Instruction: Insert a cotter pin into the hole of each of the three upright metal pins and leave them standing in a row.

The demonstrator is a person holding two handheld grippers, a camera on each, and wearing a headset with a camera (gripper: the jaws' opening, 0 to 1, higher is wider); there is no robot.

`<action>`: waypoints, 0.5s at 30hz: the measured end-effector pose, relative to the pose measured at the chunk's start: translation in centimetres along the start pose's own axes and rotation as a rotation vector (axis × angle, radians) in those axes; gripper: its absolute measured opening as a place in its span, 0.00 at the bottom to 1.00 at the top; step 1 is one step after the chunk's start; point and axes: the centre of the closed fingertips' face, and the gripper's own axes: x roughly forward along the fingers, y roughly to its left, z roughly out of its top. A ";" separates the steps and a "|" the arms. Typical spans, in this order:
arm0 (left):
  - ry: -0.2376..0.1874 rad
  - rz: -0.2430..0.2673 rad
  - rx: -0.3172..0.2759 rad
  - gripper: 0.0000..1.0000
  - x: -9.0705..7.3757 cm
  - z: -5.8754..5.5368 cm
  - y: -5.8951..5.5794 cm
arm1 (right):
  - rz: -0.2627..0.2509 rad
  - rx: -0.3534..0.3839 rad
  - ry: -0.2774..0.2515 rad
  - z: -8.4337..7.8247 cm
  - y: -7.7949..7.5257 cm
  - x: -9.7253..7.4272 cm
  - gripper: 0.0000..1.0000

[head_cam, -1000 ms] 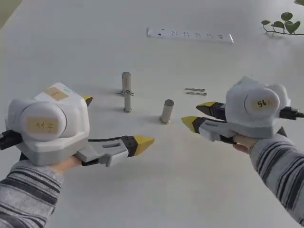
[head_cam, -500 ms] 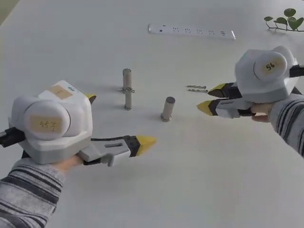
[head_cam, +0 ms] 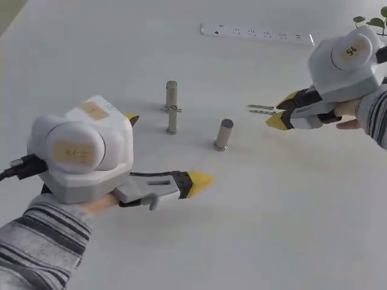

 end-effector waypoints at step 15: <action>0.011 -0.010 0.016 0.94 0.1 -0.1 -0.3 | 0.036 -0.036 0.080 -0.6 -1.6 1.8 0.15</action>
